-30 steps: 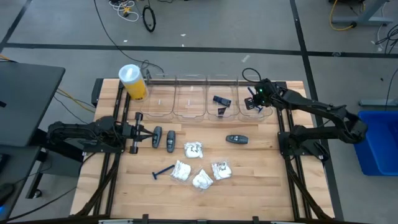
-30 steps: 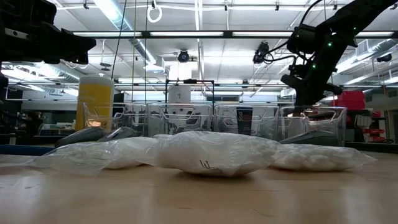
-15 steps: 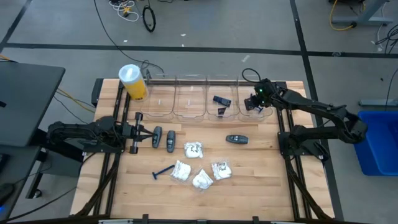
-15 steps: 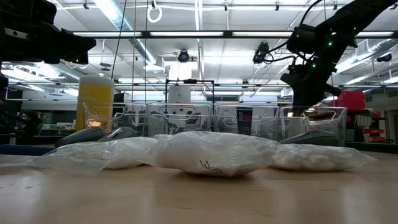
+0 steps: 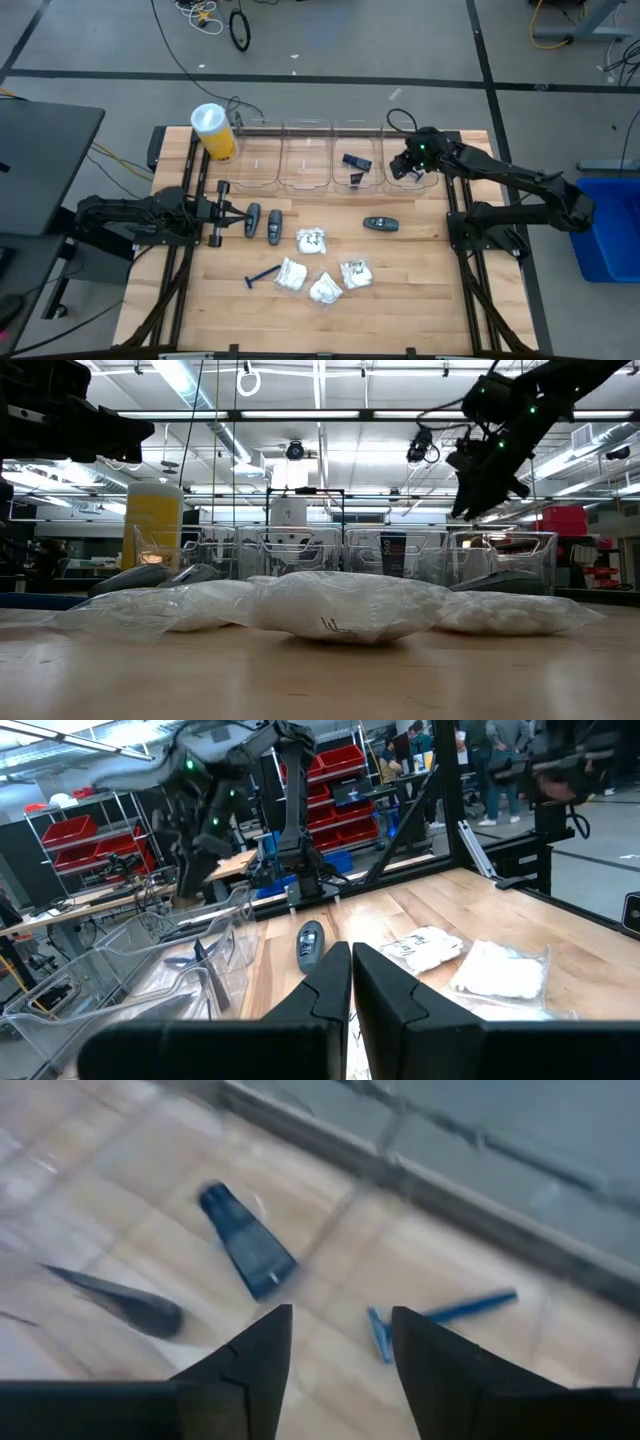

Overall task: Pick & Place Travel size toiletries
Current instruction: Put the black deodorant into the middle left transparent bin

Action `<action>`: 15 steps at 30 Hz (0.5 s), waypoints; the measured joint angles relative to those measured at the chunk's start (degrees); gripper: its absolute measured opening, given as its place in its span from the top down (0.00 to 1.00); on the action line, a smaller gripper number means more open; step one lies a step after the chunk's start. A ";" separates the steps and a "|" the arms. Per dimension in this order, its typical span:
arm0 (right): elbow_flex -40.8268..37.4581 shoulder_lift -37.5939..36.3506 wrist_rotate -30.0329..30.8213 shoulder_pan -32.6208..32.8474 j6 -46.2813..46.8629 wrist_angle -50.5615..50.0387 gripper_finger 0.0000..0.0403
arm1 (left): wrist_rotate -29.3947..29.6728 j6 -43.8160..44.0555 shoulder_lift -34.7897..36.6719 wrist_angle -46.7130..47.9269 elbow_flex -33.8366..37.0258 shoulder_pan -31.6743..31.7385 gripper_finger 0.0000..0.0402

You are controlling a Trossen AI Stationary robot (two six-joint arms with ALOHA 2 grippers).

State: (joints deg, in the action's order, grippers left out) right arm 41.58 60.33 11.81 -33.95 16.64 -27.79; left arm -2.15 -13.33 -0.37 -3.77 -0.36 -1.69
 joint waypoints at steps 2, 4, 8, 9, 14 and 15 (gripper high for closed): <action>1.48 -0.41 -0.04 1.16 -3.64 -0.09 0.53 | 0.00 -0.01 0.01 0.00 0.00 0.00 0.94; 3.07 -0.78 -0.25 2.64 -8.05 -0.20 0.51 | -0.02 -0.01 0.01 0.02 0.00 -0.02 0.94; 4.66 -1.33 -4.42 5.57 -17.21 1.00 0.47 | 0.00 -0.01 0.01 0.01 0.00 -0.01 0.94; 4.66 -1.49 -6.16 6.36 -18.91 1.61 0.45 | 0.00 0.00 0.01 0.02 0.00 -0.01 0.94; 4.73 -1.61 -11.04 10.97 -22.20 2.30 0.37 | 0.00 -0.01 -0.01 0.00 0.00 -0.02 0.94; 4.73 -1.59 -11.03 11.97 -22.16 2.32 0.36 | 0.00 -0.01 -0.01 0.02 0.00 -0.02 0.94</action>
State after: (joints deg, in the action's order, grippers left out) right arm 46.30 58.74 0.78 -21.98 -5.52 -25.47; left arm -2.15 -13.34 -0.38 -3.75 -0.36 -1.72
